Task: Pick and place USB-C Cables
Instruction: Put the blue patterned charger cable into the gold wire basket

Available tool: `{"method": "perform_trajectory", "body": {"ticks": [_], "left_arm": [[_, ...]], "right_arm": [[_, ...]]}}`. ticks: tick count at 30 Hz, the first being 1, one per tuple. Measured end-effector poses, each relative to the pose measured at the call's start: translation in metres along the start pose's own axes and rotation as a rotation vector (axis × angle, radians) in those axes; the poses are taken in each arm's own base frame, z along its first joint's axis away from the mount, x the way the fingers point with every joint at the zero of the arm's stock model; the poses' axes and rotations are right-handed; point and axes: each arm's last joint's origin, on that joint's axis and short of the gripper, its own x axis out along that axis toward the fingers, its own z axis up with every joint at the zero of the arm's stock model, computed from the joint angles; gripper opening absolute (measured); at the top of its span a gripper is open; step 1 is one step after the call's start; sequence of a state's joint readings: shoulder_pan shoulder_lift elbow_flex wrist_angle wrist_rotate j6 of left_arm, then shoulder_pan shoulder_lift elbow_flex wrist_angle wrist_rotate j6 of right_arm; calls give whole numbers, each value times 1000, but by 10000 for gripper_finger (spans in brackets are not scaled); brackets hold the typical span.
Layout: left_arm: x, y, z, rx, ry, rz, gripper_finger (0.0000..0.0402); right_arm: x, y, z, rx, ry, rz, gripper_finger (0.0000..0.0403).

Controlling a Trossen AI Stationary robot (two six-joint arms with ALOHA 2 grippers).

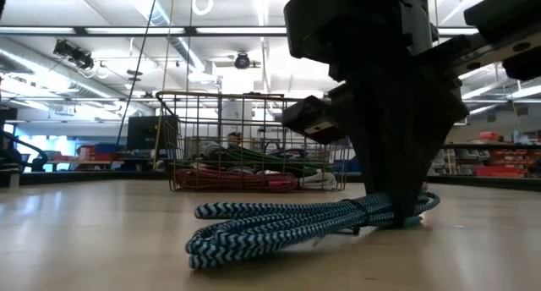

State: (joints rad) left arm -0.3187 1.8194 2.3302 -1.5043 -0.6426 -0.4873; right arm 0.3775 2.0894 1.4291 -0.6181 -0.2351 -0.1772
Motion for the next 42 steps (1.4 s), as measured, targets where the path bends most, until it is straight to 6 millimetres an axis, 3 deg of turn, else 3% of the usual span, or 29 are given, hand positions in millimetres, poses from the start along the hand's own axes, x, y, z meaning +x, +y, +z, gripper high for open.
{"method": "perform_trajectory", "body": {"ticks": [3, 5, 12, 16, 21, 25, 30, 37, 42], "left_arm": [[0, 0, 0, 3, 2, 1, 243], [0, 0, -1, 5, 5, 3, 243], [0, 1, -1, 7, 9, 4, 243], [0, 1, -1, 7, 9, 4, 243], [0, 1, -1, 8, 9, 5, 243], [0, 1, -1, 9, 9, 5, 243], [0, 1, -1, 11, 10, 5, 243], [0, 1, -1, 21, 11, 6, 243], [0, 1, -1, 22, 12, 7, 243]], "right_arm": [[-17, 3, 1, 6, -22, -16, 28], [-42, 3, 6, 27, -87, -55, 27], [-172, 1, 14, 105, -404, -280, 27], [-238, -1, -3, 148, -548, -384, 27], [-283, -16, -41, 252, -556, -459, 26], [-288, -35, -61, 311, -479, -468, 26], [-277, -70, -66, 315, -434, -438, 25], [-231, -129, -68, 327, -336, -336, 25], [-196, -157, -73, 341, -251, -282, 25]]}}
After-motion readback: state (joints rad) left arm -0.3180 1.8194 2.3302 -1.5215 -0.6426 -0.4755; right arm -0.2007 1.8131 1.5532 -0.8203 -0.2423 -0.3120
